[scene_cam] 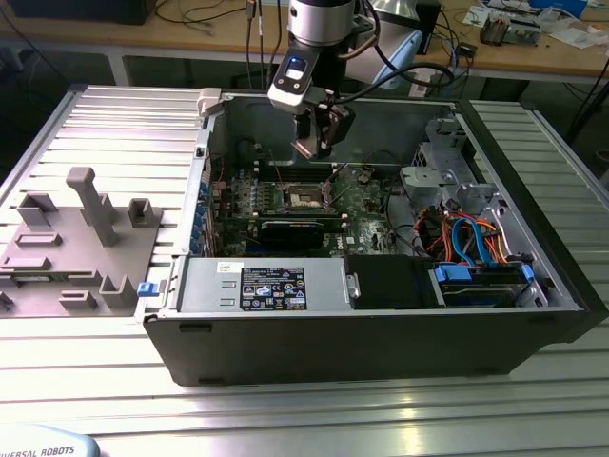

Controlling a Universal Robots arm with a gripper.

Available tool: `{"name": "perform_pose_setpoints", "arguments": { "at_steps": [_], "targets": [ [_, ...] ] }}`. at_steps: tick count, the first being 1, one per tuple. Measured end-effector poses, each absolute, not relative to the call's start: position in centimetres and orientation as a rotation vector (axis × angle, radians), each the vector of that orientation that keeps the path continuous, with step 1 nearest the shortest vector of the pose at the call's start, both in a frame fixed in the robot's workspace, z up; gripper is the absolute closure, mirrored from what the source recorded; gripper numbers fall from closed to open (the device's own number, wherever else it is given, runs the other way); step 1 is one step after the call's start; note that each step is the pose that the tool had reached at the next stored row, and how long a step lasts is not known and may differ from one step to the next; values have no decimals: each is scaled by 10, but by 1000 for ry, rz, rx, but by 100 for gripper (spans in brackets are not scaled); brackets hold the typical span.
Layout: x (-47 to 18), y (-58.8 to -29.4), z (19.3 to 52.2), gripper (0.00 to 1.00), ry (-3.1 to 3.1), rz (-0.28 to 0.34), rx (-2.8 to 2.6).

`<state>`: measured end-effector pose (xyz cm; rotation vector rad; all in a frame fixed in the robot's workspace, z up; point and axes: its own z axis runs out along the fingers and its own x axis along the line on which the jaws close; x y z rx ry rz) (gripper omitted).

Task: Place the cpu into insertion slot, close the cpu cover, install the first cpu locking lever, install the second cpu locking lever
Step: 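Place the cpu into insertion slot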

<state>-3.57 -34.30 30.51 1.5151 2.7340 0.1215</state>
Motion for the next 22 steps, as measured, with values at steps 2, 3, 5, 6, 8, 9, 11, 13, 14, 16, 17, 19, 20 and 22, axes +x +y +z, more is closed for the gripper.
{"name": "perform_pose_setpoints", "arguments": {
  "at_steps": [2, 3, 5, 6, 8, 9, 11, 13, 14, 16, 17, 19, 20, 22],
  "targets": [
    [-36, -343, 305, 46, 2731, 121, 1520],
    [-36, -343, 305, 46, 2731, 121, 1521],
    [-36, -343, 305, 46, 2729, 121, 1524],
    [-36, -343, 304, 46, 2728, 121, 1526],
    [-36, -343, 304, 46, 2725, 121, 1530],
    [-36, -343, 304, 46, 2724, 121, 1531],
    [-36, -343, 304, 46, 2722, 121, 1535],
    [-36, -343, 304, 46, 2718, 121, 1542],
    [-36, -343, 304, 46, 2717, 121, 1544],
    [-36, -343, 304, 46, 2713, 121, 1550],
    [-36, -343, 304, 46, 2712, 121, 1552],
    [-36, -343, 304, 46, 2709, 121, 1558],
    [-36, -343, 304, 46, 2708, 121, 1559],
    [-36, -343, 304, 46, 2706, 121, 1562]
  ]
}}
